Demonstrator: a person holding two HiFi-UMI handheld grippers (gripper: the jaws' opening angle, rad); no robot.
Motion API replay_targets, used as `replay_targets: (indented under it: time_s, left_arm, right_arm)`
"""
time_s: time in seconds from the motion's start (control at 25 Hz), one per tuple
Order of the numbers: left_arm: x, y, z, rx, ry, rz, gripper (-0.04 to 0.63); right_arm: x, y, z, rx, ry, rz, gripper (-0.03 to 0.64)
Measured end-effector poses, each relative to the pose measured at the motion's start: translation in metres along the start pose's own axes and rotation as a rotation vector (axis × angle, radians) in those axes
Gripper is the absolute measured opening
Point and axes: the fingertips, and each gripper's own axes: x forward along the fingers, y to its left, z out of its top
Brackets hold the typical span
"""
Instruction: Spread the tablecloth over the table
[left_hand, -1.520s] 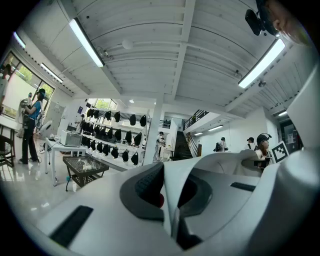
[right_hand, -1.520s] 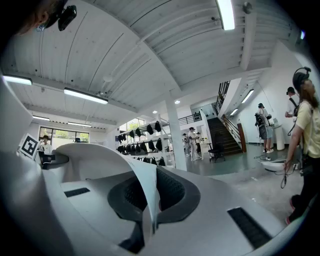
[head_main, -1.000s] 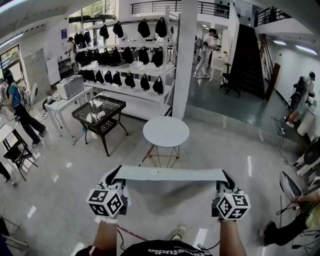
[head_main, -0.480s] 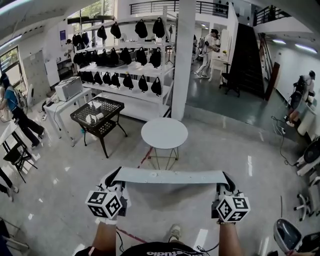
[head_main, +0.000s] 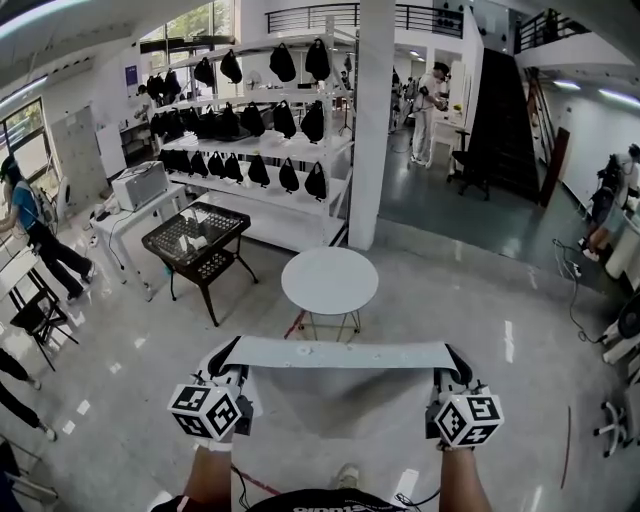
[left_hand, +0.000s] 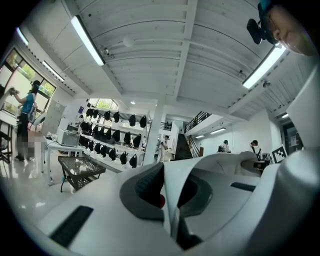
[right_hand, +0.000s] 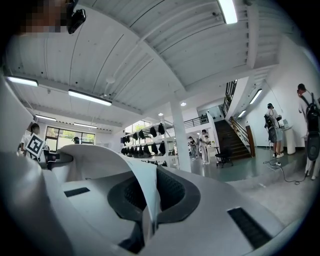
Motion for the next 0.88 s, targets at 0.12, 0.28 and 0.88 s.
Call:
replay_targets:
  time_s: [0.12, 0.28, 0.88]
  left_arm:
    - [0.023, -0.005, 0.000, 0.004, -0.003, 0.007, 0.019]
    - [0.053, -0.004, -0.002, 0.009, -0.007, 0.033, 0.018]
    - [0.132, -0.025, 0.004, -0.004, -0.026, 0.105, 0.020]
  right_arm:
    - [0.020, -0.018, 0.004, 0.009, 0.002, 0.013, 0.026]
    - [0.046, -0.036, 0.003, 0.002, 0.001, 0.034, 0.026]
    - [0.121, -0.106, 0.002, 0.040, -0.001, 0.125, 0.026]
